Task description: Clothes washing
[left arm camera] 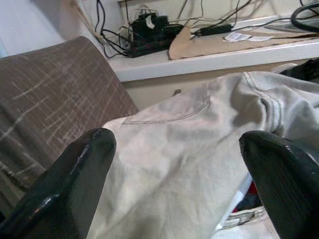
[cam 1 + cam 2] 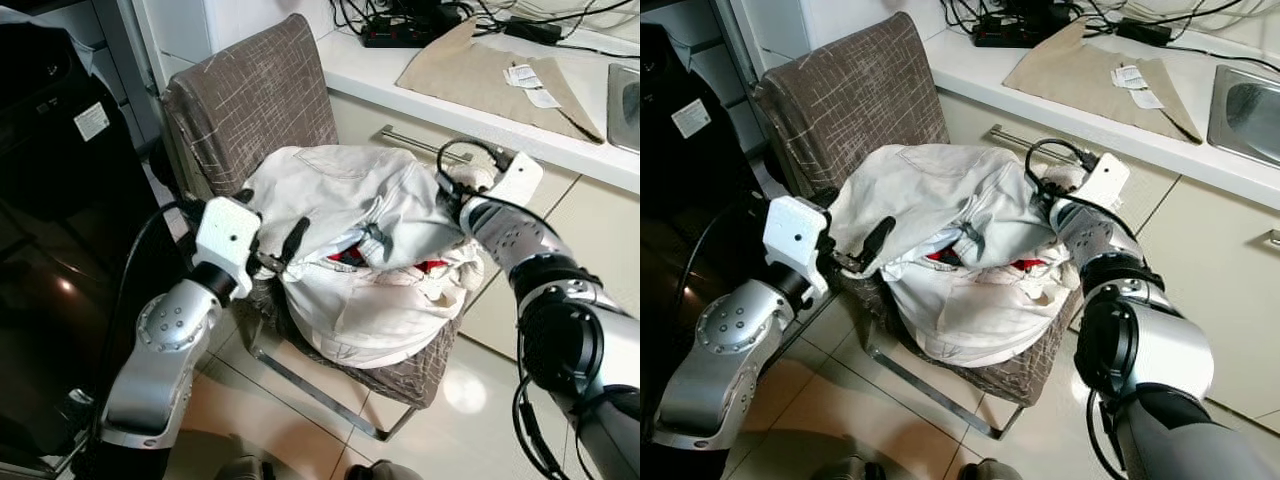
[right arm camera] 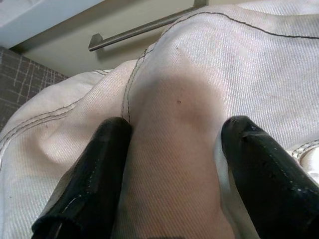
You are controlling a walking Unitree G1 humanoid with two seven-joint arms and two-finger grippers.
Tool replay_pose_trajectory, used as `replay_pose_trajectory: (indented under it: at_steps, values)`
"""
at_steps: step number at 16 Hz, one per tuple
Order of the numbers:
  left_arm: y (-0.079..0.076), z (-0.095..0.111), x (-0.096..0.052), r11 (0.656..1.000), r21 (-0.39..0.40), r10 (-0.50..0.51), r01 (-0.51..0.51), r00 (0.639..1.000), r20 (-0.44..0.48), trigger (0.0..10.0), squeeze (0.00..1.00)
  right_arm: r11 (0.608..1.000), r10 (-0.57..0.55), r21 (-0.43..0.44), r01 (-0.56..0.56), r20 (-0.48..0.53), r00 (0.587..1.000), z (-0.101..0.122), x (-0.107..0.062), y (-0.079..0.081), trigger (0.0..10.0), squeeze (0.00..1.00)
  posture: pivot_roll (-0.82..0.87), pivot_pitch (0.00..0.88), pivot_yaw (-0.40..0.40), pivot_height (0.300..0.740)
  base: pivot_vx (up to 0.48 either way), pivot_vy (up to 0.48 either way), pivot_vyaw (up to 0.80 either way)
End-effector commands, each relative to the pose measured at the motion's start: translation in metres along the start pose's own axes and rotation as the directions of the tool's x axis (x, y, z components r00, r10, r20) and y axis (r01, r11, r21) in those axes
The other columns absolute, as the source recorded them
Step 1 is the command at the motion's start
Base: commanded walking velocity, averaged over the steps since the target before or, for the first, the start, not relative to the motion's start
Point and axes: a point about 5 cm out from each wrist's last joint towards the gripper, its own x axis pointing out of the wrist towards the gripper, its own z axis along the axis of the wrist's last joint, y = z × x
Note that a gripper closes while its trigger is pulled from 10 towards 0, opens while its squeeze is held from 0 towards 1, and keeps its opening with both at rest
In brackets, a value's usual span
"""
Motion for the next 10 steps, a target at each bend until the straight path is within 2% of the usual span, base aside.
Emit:
replay_pose_trajectory:
  at_steps: [1,7,8,10]
  values:
    - [-0.004,0.002,0.003,1.000,0.009,-0.013,0.013,1.000,0.003,10.0,0.00,0.999,-0.016,-0.037,0.012,-0.104,0.994,-0.030,0.000,-0.005,0.0,0.00,0.12,0.064,-0.061,0.740,0.000,0.000,0.00]
    - [-0.010,-0.001,0.017,0.998,0.031,-0.053,0.053,0.999,0.001,10.0,0.00,0.993,-0.023,-0.118,0.010,-0.105,0.994,-0.042,0.000,-0.009,0.0,0.00,0.08,0.011,-0.038,0.740,0.000,0.000,0.00]
    - [-0.013,-0.003,0.022,0.998,0.031,-0.059,0.059,0.998,-0.003,10.0,0.00,0.987,-0.014,-0.163,-0.002,-0.094,0.995,-0.046,0.000,-0.010,0.0,0.00,0.07,0.003,-0.034,0.740,0.000,0.000,0.00]
    - [-0.011,-0.006,0.025,0.999,0.025,-0.032,0.033,0.999,-0.016,10.0,0.00,0.982,-0.015,-0.188,0.001,-0.076,0.997,-0.046,0.000,-0.010,0.0,0.00,0.06,0.000,-0.031,0.740,0.000,0.000,0.00]
